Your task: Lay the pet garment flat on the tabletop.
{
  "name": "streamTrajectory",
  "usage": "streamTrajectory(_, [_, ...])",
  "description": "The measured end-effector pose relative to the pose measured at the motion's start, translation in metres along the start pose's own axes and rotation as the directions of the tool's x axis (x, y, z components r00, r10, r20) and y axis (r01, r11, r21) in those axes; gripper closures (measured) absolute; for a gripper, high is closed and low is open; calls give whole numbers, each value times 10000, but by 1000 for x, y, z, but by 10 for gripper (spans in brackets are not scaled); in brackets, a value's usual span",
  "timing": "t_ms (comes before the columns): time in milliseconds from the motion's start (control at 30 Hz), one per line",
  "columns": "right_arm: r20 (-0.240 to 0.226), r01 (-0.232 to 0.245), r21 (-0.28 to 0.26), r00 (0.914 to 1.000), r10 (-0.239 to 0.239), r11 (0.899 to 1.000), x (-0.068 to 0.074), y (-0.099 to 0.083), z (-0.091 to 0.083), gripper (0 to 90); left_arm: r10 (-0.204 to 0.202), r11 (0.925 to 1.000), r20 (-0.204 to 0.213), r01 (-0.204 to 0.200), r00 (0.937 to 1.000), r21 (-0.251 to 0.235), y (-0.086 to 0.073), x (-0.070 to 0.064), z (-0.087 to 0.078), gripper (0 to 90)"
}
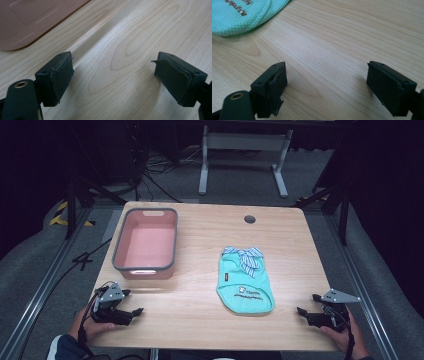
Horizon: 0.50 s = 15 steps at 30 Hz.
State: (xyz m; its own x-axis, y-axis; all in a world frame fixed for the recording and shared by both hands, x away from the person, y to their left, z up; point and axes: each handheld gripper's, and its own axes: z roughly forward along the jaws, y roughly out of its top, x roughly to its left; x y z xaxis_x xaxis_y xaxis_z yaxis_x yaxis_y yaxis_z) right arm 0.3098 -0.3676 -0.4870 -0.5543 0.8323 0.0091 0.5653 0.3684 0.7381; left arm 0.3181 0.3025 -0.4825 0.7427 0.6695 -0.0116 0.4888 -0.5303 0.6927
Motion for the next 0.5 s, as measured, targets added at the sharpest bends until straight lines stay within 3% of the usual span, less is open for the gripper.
streamTrajectory(500, [36, 10, 17, 10000, -10, 10000, 0, 0, 0, 165, -2, 10000, 0, 2, 10000, 0, 0, 0, 0, 158])
